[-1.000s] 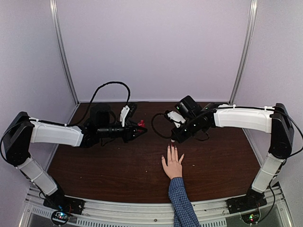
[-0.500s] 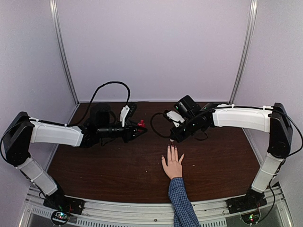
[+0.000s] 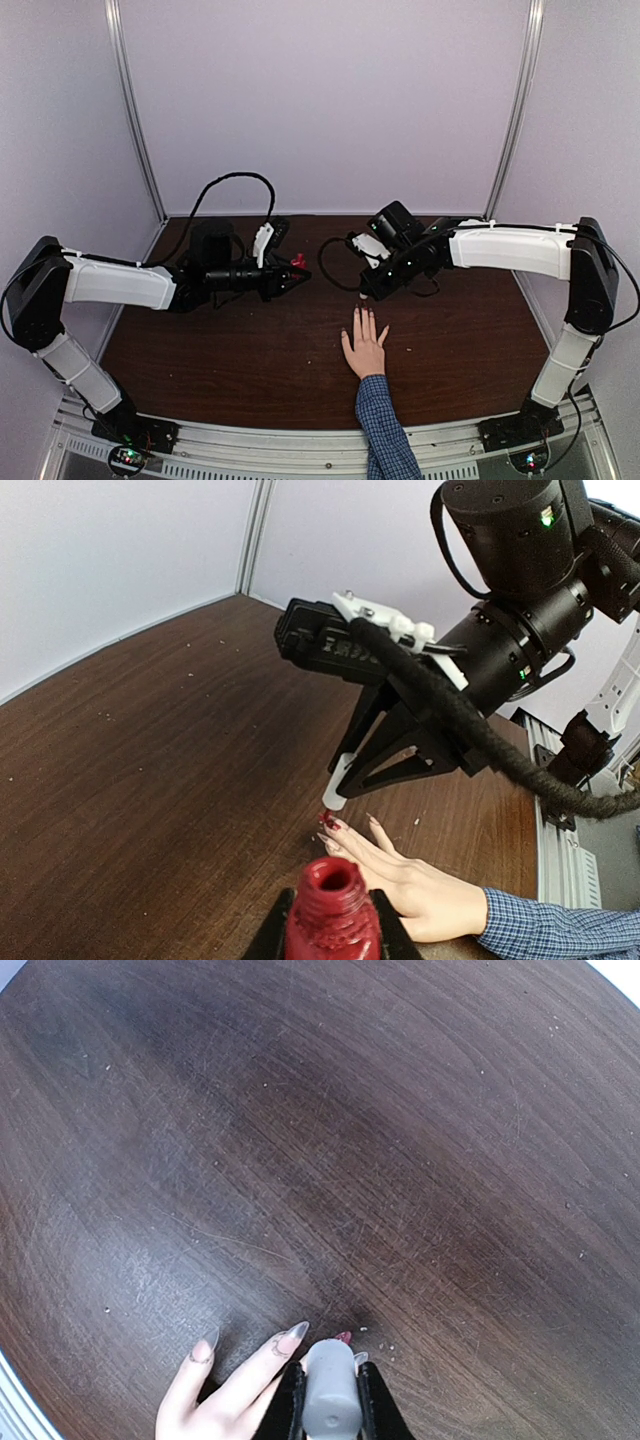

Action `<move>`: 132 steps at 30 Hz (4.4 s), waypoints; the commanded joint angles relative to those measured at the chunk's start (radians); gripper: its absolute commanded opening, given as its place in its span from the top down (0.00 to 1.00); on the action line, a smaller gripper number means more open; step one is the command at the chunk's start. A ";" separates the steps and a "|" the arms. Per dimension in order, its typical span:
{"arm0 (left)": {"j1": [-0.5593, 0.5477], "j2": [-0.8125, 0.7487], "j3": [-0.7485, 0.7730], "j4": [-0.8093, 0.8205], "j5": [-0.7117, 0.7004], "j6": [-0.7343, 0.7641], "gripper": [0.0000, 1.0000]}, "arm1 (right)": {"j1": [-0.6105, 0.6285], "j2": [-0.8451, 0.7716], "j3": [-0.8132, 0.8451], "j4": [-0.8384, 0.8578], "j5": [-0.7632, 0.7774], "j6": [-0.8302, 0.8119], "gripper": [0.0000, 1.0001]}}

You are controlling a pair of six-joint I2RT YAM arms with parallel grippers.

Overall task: Paint the nails
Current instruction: Paint the hand on the nail.

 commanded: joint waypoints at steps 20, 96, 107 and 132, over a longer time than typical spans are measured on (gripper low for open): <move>0.006 -0.004 0.011 0.043 0.009 0.015 1.00 | -0.023 0.009 0.032 0.018 0.022 -0.001 1.00; 0.006 -0.003 0.007 0.047 0.009 0.012 1.00 | -0.027 -0.021 0.017 -0.045 -0.069 -0.053 1.00; 0.006 -0.002 0.006 0.049 0.007 0.013 1.00 | -0.027 -0.007 0.016 -0.028 -0.059 -0.050 1.00; 0.006 -0.011 0.007 0.038 0.005 0.025 1.00 | -0.031 -0.003 0.016 0.007 -0.032 -0.038 1.00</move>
